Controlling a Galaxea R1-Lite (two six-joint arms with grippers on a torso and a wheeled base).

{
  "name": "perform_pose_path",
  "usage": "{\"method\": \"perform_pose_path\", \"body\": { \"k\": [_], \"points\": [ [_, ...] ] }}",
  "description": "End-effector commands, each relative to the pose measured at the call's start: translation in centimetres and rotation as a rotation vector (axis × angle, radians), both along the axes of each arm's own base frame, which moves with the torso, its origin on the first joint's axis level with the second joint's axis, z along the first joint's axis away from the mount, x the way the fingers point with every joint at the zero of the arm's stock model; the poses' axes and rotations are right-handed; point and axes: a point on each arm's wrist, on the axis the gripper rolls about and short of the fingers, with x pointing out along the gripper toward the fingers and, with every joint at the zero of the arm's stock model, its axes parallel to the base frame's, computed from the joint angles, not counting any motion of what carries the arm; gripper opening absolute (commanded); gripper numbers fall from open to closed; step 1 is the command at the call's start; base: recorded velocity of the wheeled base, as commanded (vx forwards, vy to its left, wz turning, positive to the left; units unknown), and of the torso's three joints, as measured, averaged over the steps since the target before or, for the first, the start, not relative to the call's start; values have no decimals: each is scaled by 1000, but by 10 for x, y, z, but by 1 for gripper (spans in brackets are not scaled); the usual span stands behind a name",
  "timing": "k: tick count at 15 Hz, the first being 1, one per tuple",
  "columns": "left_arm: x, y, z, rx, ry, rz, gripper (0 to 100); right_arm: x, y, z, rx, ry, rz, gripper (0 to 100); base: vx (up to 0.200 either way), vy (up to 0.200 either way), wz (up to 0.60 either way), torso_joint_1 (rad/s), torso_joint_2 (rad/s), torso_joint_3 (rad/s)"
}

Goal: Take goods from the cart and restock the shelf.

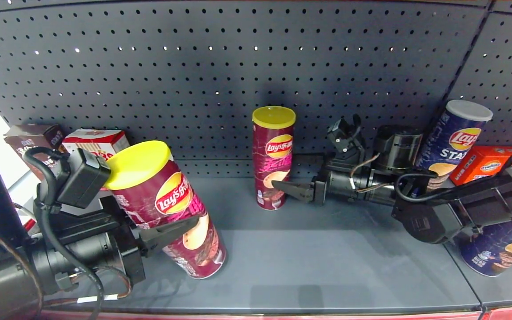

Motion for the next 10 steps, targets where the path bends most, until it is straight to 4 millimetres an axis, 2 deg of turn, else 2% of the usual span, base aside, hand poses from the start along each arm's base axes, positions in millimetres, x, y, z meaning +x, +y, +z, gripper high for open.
{"method": "perform_pose_path", "body": {
  "k": [1, 10],
  "points": [
    [0, 0, 0, 0, 0, 1, 0, 5, 4, -10, -10, 18, 4, 100, 0, 0, 0, 0, 0, 0],
    [0, 0, 0, -1, 1, 3, 0, 17, 16, -22, -12, 19, 23, 100, 0, 0, 0, 0, 0, 0]
  ]
}}
